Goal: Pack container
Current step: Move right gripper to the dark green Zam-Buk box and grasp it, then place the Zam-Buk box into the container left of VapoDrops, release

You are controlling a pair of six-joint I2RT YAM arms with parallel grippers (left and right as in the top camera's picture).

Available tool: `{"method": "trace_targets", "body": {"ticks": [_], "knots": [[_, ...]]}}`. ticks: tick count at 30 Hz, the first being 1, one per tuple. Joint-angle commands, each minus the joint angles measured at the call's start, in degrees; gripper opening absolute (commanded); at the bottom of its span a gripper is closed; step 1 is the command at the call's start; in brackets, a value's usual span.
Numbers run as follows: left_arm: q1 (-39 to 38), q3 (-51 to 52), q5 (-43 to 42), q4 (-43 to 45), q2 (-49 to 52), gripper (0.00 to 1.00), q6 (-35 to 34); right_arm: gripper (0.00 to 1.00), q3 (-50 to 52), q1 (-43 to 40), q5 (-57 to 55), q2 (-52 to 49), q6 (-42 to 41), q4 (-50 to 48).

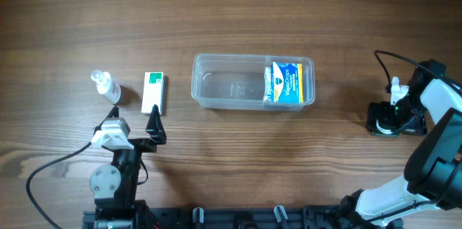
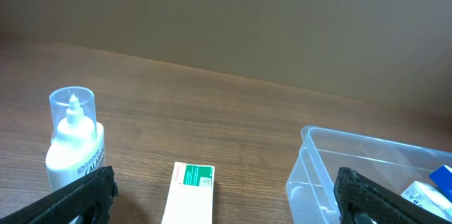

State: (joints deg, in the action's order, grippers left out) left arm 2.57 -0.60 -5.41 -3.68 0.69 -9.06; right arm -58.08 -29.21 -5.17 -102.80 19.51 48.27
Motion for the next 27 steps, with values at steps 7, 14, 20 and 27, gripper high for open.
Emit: {"method": "trace_targets", "body": {"ticks": [7, 14, 20, 27], "knots": [[-0.11, 0.28, 0.13, -0.28, -0.42, 1.0, 0.96, 0.57, 1.64, 0.15, -1.86, -1.2, -1.88, -2.6], [-0.11, 0.28, 0.13, -0.28, -0.42, 1.0, 0.96, 0.61, -2.38, 1.27, -1.86, -1.07, -4.15, 1.57], [-0.11, 0.28, 0.13, -0.28, -0.42, 1.0, 0.96, 0.61, -17.68, 11.82, 3.8, -1.01, -8.24, 14.99], [-0.11, 0.28, 0.13, -0.28, -0.42, 1.0, 0.96, 0.61, -36.09, 31.21, 10.84, -0.9, -17.53, 18.86]]}}
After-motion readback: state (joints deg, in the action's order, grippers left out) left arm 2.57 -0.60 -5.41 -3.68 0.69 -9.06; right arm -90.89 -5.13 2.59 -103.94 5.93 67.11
